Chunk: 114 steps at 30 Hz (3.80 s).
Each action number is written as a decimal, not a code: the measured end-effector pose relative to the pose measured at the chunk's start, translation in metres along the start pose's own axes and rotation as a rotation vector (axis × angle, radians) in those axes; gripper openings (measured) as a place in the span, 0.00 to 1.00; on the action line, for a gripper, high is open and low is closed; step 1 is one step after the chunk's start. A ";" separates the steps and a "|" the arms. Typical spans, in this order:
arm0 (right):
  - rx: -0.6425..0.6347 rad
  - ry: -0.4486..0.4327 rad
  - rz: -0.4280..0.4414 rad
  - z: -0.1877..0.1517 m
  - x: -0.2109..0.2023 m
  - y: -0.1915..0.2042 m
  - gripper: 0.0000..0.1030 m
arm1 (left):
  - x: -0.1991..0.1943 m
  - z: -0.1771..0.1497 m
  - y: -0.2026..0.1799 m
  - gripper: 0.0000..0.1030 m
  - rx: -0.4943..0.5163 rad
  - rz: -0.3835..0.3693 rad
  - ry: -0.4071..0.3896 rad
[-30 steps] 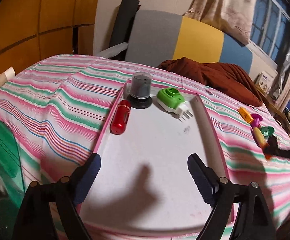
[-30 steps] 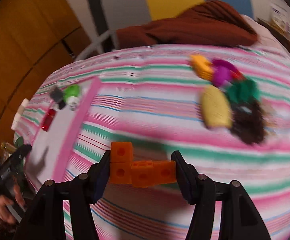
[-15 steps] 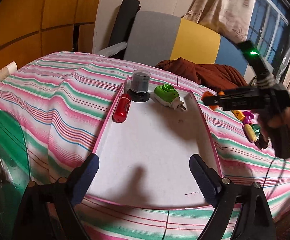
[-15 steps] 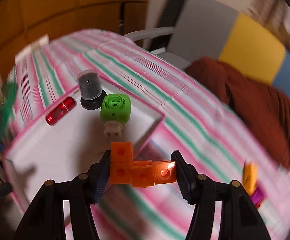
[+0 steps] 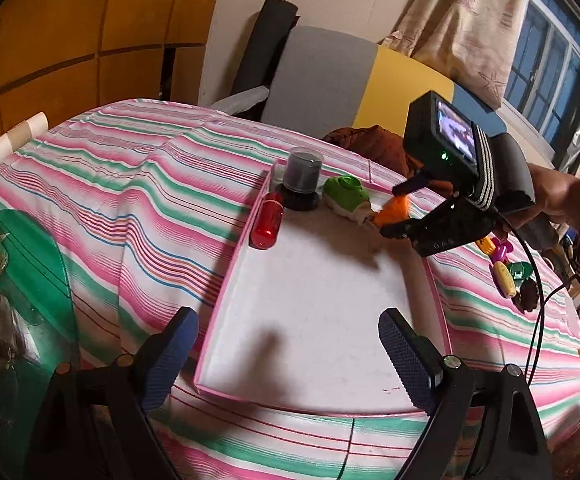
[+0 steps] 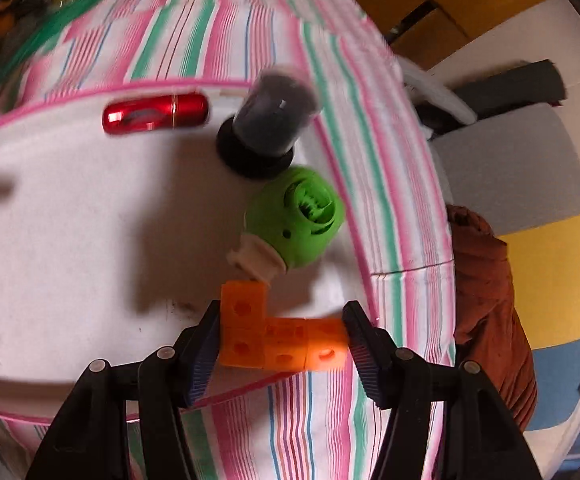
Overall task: Organize rigid objects
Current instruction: 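Carry the orange blocks onto the tray beside the green device and open the right tool, then move the right tool back over the toy pile toward the green toy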
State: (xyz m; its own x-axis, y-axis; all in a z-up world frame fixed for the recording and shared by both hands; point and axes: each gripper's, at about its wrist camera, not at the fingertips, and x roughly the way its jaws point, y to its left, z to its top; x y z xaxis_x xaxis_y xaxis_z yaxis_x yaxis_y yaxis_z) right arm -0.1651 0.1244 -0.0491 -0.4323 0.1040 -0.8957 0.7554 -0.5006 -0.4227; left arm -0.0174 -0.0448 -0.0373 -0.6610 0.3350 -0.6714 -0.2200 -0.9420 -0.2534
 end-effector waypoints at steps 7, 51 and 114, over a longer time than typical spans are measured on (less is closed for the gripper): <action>0.474 -0.257 0.136 -0.040 -0.050 -0.050 0.67 | 0.005 -0.002 -0.006 0.90 -0.002 -0.004 0.012; 1.269 -0.180 0.166 -0.274 -0.062 -0.012 0.68 | -0.024 -0.036 -0.120 0.97 0.256 -0.047 0.033; 1.808 -0.220 -0.008 -0.434 -0.088 -0.057 0.68 | 0.015 -0.060 -0.197 0.97 0.402 -0.165 0.124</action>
State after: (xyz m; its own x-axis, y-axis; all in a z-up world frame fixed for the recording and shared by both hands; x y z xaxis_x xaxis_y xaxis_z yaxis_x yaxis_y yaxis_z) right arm 0.0436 0.5162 -0.0063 -0.5956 0.0832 -0.7989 -0.5847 -0.7270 0.3602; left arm 0.0590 0.1467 -0.0390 -0.5080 0.4580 -0.7295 -0.5929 -0.8003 -0.0896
